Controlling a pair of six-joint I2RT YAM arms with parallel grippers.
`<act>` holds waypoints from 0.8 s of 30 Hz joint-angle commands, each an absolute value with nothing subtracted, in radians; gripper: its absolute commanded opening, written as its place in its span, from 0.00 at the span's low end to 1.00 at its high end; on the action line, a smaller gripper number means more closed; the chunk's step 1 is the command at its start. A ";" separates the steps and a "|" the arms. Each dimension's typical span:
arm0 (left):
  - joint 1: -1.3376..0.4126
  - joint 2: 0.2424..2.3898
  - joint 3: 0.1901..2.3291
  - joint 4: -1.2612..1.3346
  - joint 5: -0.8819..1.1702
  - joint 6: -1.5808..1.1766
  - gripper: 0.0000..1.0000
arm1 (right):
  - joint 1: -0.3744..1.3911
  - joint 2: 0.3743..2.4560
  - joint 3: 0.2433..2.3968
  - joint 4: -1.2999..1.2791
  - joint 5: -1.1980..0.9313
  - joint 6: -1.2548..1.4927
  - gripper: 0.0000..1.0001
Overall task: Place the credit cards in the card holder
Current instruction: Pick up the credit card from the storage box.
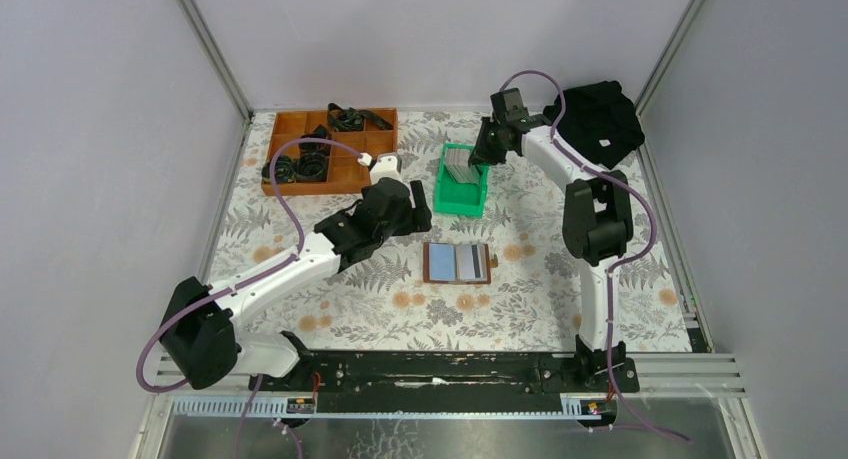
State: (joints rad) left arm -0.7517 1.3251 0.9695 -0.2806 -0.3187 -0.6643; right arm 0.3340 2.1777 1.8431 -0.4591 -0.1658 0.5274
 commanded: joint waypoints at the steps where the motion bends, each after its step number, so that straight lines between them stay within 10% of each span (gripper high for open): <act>1: -0.748 1.322 0.969 -0.216 -0.309 -0.675 0.82 | 0.349 2.085 1.835 -0.488 -0.146 0.498 0.19; 24: -0.745 1.267 0.884 -0.144 -0.300 -0.701 0.83 | 0.413 2.074 1.900 -0.663 0.107 0.331 0.00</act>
